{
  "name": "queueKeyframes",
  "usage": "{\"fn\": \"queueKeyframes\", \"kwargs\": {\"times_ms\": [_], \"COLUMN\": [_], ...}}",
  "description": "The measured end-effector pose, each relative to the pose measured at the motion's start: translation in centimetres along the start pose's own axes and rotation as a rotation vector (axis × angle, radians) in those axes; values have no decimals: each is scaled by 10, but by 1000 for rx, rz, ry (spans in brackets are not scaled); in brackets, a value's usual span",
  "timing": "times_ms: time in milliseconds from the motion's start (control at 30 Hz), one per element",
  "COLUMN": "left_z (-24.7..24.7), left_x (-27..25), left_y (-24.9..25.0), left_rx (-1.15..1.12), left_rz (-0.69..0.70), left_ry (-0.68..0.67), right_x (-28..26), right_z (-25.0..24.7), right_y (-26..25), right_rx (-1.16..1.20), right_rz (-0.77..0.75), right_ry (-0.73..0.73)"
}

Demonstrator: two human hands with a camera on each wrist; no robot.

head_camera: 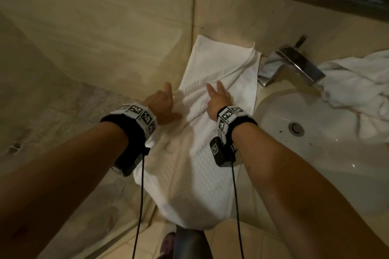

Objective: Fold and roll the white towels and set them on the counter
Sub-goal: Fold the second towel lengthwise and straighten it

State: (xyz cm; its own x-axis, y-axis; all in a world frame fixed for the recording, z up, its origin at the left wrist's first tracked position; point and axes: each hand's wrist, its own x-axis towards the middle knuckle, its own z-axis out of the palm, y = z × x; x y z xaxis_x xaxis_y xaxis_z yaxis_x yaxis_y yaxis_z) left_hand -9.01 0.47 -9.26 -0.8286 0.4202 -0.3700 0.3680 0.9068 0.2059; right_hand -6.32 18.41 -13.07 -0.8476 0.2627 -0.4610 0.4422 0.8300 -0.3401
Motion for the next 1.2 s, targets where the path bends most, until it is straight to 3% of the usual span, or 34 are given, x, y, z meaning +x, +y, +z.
{"fn": "queueKeyframes", "kwargs": {"times_ms": [100, 267, 433, 567, 767, 867, 967, 1000, 1100, 1200], "left_z": [-7, -14, -3, -1, -3, 3, 15, 17, 21, 20], "left_x": [-20, -39, -50, -59, -79, -88, -99, -103, -120, -140], "left_y": [5, 7, -1, -10, -6, 0, -1, -2, -3, -2], "left_rx": [83, 272, 249, 171, 183, 200, 144, 118, 48, 12], "left_rz": [-71, -12, -23, -128, -143, -94, -121, -133, -163, -167], "left_ry": [-70, -316, -301, -264, -306, -265, -174, -128, 15, 142], "right_x": [-1, -1, -1, 1, -7, -21, -59, -73, -117, -139], "right_z": [4, 1, 2, 3, 7, 11, 27, 35, 67, 87], "right_y": [1, 2, 0, -1, -4, -7, -27, -36, -59, -64], "right_rx": [-22, -38, -77, -86, -165, -22, 50, 131, 250, 372], "right_rz": [-21, -23, 1, 4, -1, -69, -27, 10, 49, 38], "right_ry": [24, 19, 18, 15, 27, 202, 433, 430, 151, 107]}}
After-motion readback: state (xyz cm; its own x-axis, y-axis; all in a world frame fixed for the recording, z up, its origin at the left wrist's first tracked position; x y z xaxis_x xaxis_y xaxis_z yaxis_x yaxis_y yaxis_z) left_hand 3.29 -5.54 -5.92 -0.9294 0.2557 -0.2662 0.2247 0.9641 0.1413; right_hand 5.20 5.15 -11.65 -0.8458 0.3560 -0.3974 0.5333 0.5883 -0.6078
